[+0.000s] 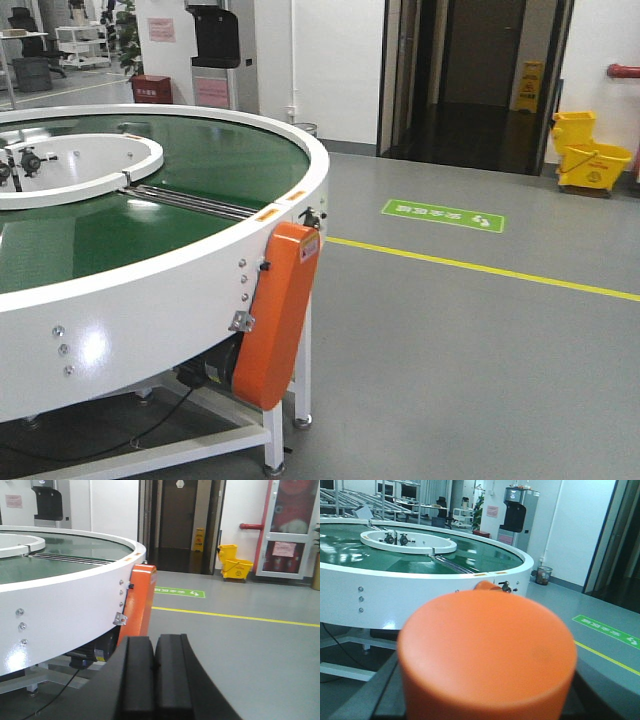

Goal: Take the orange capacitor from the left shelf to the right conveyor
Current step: 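Drive up to the green conveyor belt and stop at its rim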

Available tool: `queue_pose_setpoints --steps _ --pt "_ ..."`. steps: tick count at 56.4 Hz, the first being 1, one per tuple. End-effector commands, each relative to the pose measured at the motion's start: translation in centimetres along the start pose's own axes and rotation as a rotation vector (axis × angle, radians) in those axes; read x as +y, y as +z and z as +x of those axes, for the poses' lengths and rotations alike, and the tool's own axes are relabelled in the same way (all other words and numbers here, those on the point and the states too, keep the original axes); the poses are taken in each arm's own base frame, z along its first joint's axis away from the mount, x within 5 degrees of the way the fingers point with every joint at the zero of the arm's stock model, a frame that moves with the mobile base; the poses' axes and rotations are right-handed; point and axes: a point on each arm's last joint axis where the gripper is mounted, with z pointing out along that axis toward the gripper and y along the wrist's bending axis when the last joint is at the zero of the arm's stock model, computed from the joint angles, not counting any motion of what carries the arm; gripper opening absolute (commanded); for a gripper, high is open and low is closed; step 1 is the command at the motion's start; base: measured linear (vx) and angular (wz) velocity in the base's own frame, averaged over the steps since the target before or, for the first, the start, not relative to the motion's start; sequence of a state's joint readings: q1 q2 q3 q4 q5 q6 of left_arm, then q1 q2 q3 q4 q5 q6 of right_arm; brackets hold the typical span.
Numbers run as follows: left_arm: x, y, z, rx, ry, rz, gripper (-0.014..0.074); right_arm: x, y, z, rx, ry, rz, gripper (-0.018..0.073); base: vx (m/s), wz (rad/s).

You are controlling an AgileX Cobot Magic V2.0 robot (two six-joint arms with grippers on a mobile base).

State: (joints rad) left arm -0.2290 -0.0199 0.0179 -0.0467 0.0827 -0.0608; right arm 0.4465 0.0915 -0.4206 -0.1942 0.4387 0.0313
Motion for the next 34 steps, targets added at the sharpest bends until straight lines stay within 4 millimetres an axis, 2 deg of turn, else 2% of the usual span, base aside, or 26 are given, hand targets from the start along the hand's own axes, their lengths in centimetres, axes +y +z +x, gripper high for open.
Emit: queue_pose_setpoints --steps 1,17,34 --pt "-0.20 -0.24 -1.77 -0.116 -0.011 0.017 -0.0006 -0.16 -0.02 -1.56 -0.094 -0.015 0.012 -0.0008 0.38 0.15" --pt "-0.20 -0.24 -1.77 -0.116 -0.011 0.017 -0.0006 -0.16 -0.02 -1.56 -0.094 -0.015 0.012 -0.0008 0.38 0.21" --pt "-0.20 -0.24 -1.77 -0.116 -0.011 0.017 -0.0006 -0.16 -0.02 -1.56 -0.095 -0.015 0.012 -0.0008 0.43 0.35"
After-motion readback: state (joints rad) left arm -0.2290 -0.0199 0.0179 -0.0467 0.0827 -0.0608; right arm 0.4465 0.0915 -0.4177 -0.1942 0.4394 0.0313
